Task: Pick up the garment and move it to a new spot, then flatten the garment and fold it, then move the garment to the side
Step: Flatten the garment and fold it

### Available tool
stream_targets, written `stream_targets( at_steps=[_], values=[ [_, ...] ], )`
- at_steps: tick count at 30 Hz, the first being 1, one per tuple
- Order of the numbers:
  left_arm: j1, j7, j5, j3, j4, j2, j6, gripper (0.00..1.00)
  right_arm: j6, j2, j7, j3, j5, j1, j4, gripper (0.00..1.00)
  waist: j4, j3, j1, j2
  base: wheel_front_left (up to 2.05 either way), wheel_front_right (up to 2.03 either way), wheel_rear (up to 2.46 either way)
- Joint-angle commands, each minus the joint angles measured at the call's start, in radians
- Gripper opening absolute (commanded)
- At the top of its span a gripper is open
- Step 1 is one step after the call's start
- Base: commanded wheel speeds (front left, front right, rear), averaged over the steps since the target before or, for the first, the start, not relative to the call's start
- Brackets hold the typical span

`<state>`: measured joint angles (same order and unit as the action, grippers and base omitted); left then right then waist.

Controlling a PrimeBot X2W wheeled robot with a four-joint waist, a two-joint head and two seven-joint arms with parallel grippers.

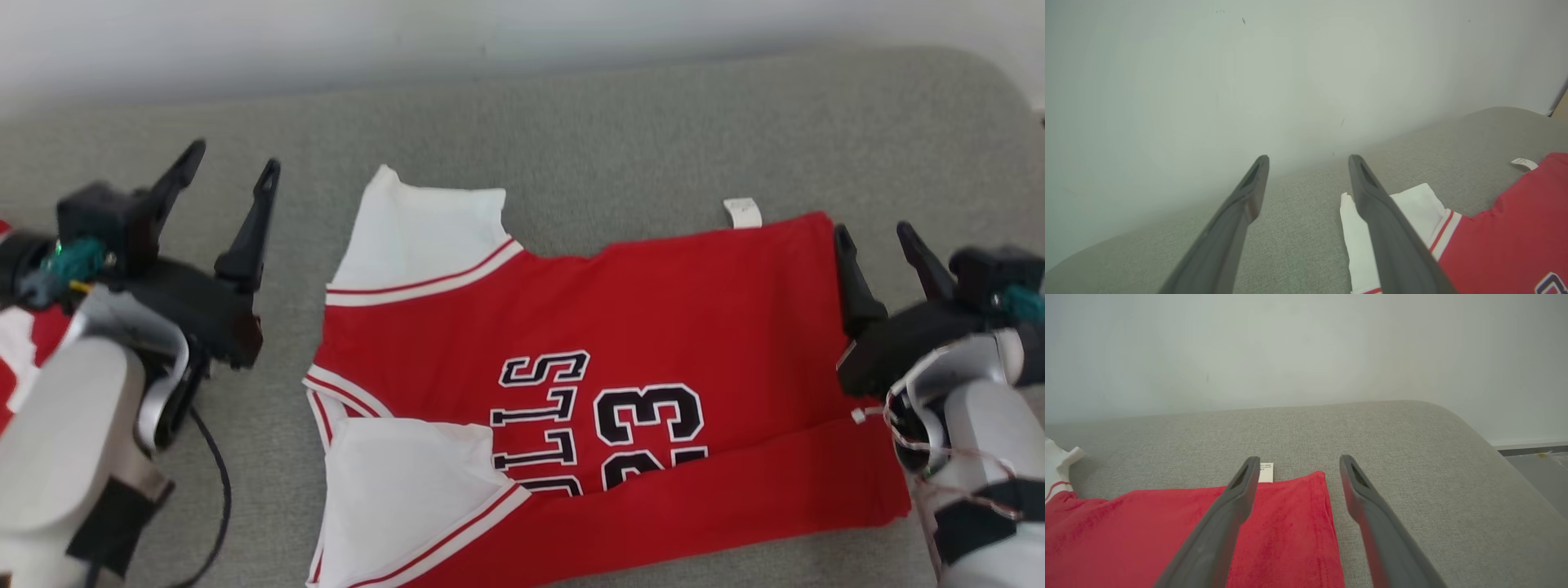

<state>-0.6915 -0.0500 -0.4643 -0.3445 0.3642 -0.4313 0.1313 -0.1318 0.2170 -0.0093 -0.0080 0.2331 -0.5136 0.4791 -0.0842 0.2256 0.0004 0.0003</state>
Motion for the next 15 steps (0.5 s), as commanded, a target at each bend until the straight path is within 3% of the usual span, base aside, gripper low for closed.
stream_targets(
  at_steps=[1, 15],
  values=[
    [-0.057, 0.013, -0.016, -0.036, 0.03, -0.02, -0.002, 1.0, 0.002, 0.005, 0.01, 0.011, -0.003, -0.051, 0.039, 1.0, -0.037, 0.117, -0.0004, -0.0003, 0.0, 0.0, 0.0],
    [-0.364, 0.086, -0.265, -0.416, 0.222, -0.122, -0.002, 1.0, 0.002, -0.02, 0.065, 0.094, -0.035, -0.371, 0.359, 1.0, -0.097, 0.218, -0.0004, -0.0003, 0.0, 0.0, 0.0]
  ],
)
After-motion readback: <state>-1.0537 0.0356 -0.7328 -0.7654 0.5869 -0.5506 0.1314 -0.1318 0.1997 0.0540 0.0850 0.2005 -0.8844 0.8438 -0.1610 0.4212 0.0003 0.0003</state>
